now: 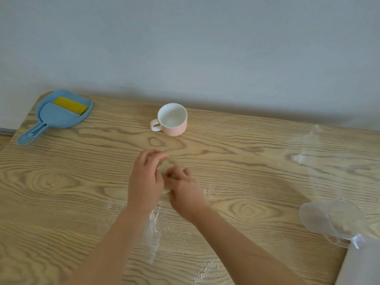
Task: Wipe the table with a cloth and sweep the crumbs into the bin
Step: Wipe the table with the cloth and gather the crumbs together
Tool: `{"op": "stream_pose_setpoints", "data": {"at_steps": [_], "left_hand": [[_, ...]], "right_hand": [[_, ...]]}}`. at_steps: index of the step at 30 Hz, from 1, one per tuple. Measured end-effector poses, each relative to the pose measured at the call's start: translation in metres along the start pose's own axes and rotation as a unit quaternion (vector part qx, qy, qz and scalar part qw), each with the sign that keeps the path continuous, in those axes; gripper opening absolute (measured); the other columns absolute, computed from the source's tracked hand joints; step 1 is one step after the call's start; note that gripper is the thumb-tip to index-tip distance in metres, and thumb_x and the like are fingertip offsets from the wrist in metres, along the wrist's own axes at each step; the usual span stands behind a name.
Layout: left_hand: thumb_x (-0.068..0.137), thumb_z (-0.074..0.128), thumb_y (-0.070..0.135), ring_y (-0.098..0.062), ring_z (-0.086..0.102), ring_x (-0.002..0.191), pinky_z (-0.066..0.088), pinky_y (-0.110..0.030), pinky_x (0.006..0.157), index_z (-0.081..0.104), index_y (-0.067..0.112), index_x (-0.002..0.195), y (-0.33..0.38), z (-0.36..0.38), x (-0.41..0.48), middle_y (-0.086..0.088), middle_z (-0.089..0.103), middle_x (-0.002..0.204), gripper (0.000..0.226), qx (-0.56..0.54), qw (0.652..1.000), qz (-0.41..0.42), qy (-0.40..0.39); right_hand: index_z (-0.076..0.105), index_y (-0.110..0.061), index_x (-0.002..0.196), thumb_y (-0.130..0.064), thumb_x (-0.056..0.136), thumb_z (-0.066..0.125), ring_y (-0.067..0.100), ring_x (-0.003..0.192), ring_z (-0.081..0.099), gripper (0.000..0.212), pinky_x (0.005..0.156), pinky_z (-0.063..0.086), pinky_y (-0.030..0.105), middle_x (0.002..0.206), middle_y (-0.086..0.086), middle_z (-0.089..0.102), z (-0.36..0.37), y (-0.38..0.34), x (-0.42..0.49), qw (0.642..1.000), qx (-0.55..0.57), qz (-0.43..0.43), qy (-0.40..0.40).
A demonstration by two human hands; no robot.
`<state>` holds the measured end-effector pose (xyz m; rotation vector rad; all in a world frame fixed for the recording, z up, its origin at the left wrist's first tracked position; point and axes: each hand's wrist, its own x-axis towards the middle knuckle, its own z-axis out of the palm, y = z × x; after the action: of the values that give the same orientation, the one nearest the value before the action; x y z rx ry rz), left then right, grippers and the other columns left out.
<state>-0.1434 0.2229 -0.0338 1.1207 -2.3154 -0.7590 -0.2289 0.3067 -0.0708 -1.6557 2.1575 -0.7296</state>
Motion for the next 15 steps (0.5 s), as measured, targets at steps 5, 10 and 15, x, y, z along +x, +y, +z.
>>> {"op": "stream_pose_setpoints", "data": {"at_steps": [5,10,15], "left_hand": [[0.074,0.045,-0.016,-0.011,0.051,0.106,0.044,-0.023,0.084,0.064,0.022,0.109,0.001,-0.010,-0.008,0.008,0.051,0.113,0.055,-0.007,1.000,-0.006,0.008],[0.076,0.046,-0.017,-0.009,0.051,0.099,0.040,-0.016,0.076,0.063,0.021,0.110,-0.001,-0.012,-0.018,0.011,0.050,0.111,0.054,0.004,1.000,0.014,-0.021],[0.076,0.047,-0.014,-0.009,0.048,0.107,0.044,-0.022,0.082,0.060,0.022,0.116,0.001,-0.003,-0.028,0.008,0.049,0.116,0.055,0.028,0.997,0.023,-0.073]], "right_hand": [[0.069,-0.019,0.110,-0.019,0.078,0.036,0.023,0.089,0.047,0.046,0.077,0.046,0.033,0.104,0.002,0.062,-0.026,-0.006,-0.019,0.993,0.103,0.042,0.048],[0.066,-0.011,0.115,0.000,0.081,0.055,0.029,0.098,0.055,0.038,0.085,0.049,0.039,0.111,0.008,0.058,-0.074,0.059,-0.024,0.952,0.075,0.176,0.237],[0.055,-0.014,0.129,-0.003,0.086,0.052,0.026,0.108,0.045,0.045,0.095,0.043,0.039,0.119,0.007,0.049,-0.074,0.097,-0.053,0.913,0.000,0.335,0.233]]}}
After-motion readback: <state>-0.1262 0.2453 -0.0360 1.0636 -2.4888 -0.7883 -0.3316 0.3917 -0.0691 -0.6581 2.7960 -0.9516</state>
